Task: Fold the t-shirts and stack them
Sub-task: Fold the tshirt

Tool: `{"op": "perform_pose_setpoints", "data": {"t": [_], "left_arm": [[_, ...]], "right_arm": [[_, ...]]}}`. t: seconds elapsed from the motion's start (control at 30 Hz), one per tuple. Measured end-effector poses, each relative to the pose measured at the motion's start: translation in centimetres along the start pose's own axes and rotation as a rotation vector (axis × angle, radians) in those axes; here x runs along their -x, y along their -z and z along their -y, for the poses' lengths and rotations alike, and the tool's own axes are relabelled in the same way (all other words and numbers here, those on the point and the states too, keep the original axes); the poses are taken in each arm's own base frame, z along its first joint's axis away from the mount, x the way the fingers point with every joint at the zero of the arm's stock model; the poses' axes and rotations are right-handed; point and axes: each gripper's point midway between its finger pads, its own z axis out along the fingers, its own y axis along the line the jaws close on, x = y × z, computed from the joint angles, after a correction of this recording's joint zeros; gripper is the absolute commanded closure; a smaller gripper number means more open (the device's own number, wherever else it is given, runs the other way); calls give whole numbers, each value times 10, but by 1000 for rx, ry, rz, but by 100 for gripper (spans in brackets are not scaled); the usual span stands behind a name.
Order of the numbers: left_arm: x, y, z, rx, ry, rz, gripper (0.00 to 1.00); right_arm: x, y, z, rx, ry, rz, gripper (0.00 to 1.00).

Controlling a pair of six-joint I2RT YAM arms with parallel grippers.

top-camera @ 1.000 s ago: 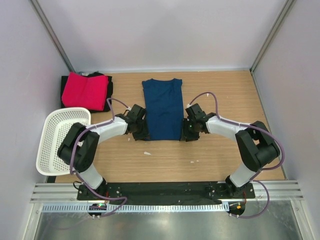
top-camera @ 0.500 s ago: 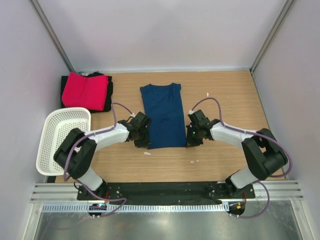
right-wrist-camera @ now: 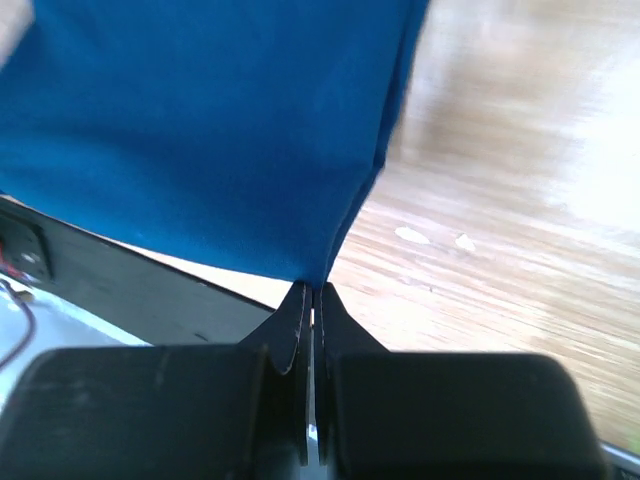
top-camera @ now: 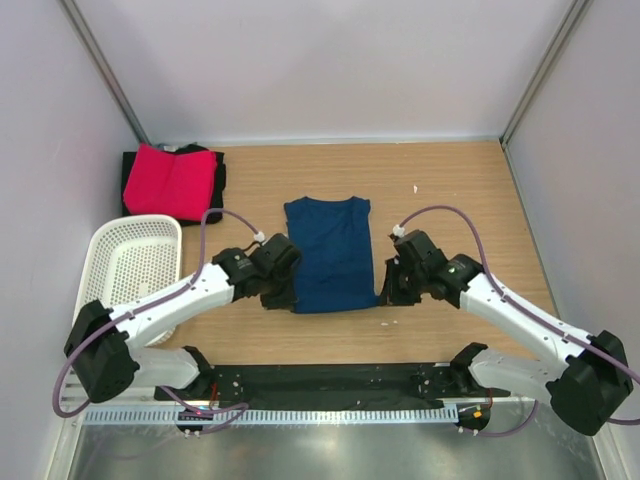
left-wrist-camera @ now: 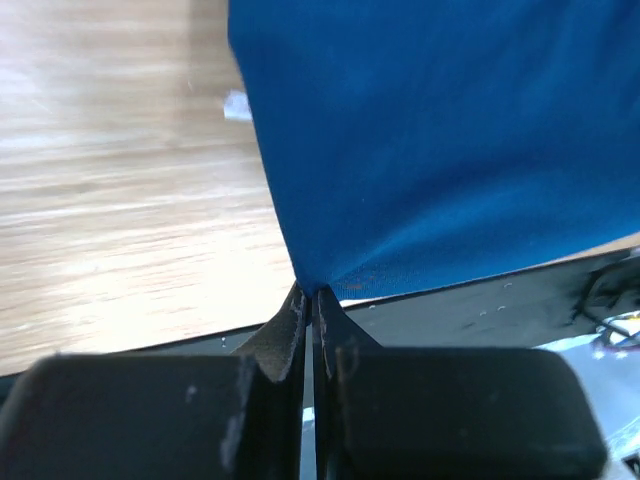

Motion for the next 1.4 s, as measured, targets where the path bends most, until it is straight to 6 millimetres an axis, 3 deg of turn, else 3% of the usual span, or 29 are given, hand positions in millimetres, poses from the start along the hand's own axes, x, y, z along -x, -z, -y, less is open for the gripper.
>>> {"op": "perform_pose_setpoints", "data": {"t": [0.07, 0.2, 0.33, 0.47, 0.73, 0.97, 1.2, 1.4], "left_arm": [[15, 15, 7, 7, 2, 47, 100], [69, 50, 33, -28, 15, 192, 100], [115, 62, 35, -21, 37, 284, 100], [146, 48, 28, 18, 53, 301, 100], [189, 19, 37, 2, 82, 302, 100], [225, 5, 35, -12, 119, 310, 100], [257, 0, 25, -28, 168, 330, 100], [279, -30, 6, -20, 219, 303, 100]], "right_arm": [[17, 13, -9, -10, -1, 41, 98], [66, 35, -32, -16, 18, 159, 99], [106, 40, -37, -46, 27, 235, 99], [140, 36, -24, -104, 12, 267, 99], [203, 27, -13, -148, 12, 343, 99], [236, -2, 1, -174, 0, 342, 99], [291, -20, -7, -152, 18, 392, 99], [316, -52, -5, -130, 31, 377, 99]]}}
